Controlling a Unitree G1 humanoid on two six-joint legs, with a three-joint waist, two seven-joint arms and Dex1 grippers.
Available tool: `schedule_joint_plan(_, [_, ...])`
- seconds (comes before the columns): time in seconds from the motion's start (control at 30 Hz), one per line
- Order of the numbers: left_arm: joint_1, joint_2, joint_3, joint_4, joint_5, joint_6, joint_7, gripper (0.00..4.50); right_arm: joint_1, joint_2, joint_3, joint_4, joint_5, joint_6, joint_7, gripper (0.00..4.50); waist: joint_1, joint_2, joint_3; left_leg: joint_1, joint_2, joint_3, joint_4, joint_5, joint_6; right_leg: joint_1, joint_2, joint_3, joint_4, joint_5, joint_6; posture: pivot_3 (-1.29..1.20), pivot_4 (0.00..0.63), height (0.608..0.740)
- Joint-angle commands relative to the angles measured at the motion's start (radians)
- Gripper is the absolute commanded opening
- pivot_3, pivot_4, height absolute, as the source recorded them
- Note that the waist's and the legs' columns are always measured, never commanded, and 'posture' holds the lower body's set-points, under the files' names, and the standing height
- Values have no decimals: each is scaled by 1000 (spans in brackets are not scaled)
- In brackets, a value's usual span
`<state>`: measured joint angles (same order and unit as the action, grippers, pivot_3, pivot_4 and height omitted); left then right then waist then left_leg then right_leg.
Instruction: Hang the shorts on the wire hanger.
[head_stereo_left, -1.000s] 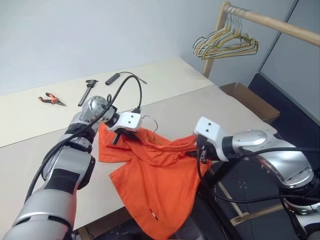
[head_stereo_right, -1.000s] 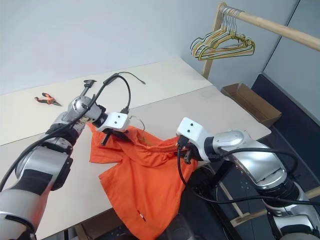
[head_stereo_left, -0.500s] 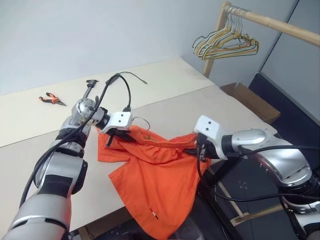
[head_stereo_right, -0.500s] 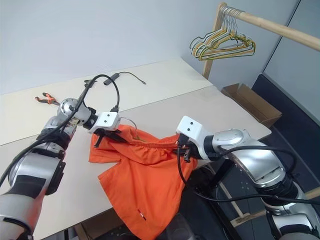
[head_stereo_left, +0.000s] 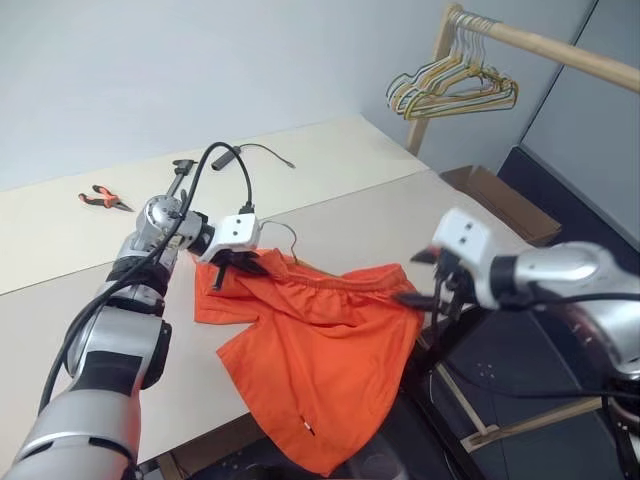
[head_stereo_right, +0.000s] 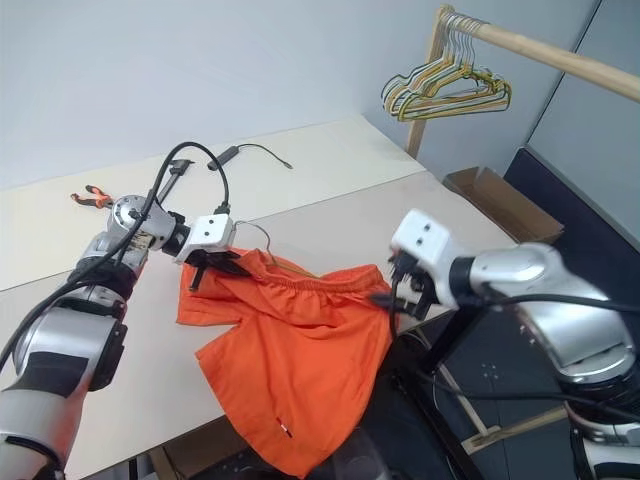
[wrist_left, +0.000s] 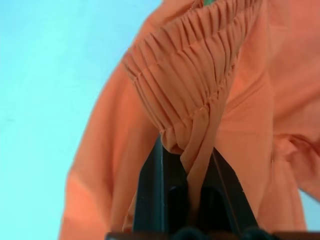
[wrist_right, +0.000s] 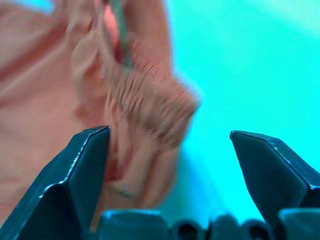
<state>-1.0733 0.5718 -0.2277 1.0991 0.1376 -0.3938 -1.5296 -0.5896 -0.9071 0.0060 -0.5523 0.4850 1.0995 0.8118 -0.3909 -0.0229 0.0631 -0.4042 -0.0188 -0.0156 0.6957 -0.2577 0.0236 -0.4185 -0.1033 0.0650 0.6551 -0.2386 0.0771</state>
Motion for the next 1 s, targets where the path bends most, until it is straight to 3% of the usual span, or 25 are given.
schedule_joint_plan(0.03, [-47,19,23,-17,-12,-6,23,0,-142,47,-69,25,61,27,-23,4487,-2,0,0,0,0,0,0,0,0,0,0,0,0,0,0,-328,21,740])
schedule_joint_plan(0.3, [-67,18,41,-22,-33,12,24,0,-342,294,247,268,-93,-25,-145,4487,-8,0,-5,-1,-1,0,0,1,1,-1,-2,0,5,0,0,-308,7,740])
schedule_joint_plan(0.5, [-54,38,46,-68,-57,30,-7,0,-399,375,393,414,-194,-106,-123,4487,-3,0,-5,-3,-4,0,0,1,1,-3,-4,0,6,0,1,-298,8,740])
schedule_joint_plan(0.6, [-41,44,48,-88,-62,39,-10,0,-416,422,425,463,-214,-136,-103,3917,-4,-1,-6,-2,-4,0,0,1,1,-2,-5,0,5,0,1,-292,8,740])
schedule_joint_plan(0.93, [-12,59,46,-147,-80,73,-7,0,-445,476,413,525,-259,-172,-56,343,-2,-1,-6,-2,-4,-1,0,1,2,-2,-5,0,6,0,1,-273,6,740])
schedule_joint_plan(0.97, [-8,61,44,-152,-82,75,-6,0,-446,469,402,528,-265,-179,-59,31,-1,-1,-6,-2,-4,-1,0,1,2,-2,-5,0,6,0,1,-273,6,740])
schedule_joint_plan(1.0, [-4,64,43,-158,-83,78,-7,0,-442,459,386,529,-275,-198,-68,31,0,-1,-6,-2,-4,-1,0,1,2,-2,-5,0,6,0,1,-273,6,740])
